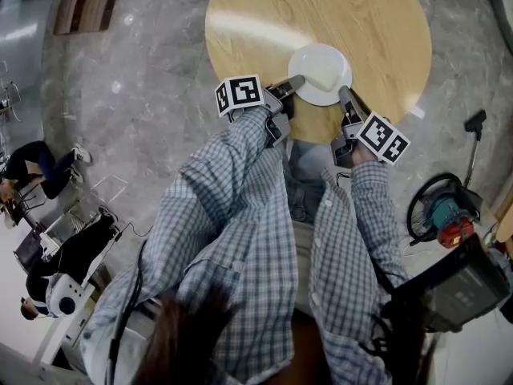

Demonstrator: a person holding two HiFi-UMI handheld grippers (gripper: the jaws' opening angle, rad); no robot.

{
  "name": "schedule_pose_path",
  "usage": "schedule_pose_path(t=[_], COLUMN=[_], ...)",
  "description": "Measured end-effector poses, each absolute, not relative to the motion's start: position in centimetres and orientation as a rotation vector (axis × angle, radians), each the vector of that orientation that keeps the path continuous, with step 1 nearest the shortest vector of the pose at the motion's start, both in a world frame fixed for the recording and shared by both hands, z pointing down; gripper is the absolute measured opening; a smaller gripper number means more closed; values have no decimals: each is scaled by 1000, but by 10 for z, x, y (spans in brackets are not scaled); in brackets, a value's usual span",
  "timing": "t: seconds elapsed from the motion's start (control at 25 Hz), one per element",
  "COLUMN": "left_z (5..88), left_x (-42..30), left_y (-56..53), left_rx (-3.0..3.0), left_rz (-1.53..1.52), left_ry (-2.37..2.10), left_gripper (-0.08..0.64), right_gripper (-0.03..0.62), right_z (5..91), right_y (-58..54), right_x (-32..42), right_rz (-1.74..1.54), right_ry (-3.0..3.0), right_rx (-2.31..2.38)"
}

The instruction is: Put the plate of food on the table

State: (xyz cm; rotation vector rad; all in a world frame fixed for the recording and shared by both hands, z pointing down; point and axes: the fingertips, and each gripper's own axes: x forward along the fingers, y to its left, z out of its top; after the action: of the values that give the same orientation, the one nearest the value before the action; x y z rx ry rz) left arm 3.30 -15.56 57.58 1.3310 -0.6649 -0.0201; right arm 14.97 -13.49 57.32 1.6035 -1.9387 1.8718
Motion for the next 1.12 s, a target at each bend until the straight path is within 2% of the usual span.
schedule_pose_path(t=[0.64, 0.96, 1.12], left_z=[576, 579, 580], left_x=[31, 34, 35], left_y=[-153, -156, -157], left_rx=[1351, 1357, 1357], left_rz=[16, 35, 36], left_ry=[-675, -688, -686], left_gripper=[26, 25, 25], right_gripper=[77, 75, 77], right_z=[561, 568, 558], right_y=[-131, -122, -120], right_x=[144, 152, 153], right_rz=[1425, 1483, 1246], right_ry=[-2068, -2015, -2054], right_rx=[1466, 1442, 1392])
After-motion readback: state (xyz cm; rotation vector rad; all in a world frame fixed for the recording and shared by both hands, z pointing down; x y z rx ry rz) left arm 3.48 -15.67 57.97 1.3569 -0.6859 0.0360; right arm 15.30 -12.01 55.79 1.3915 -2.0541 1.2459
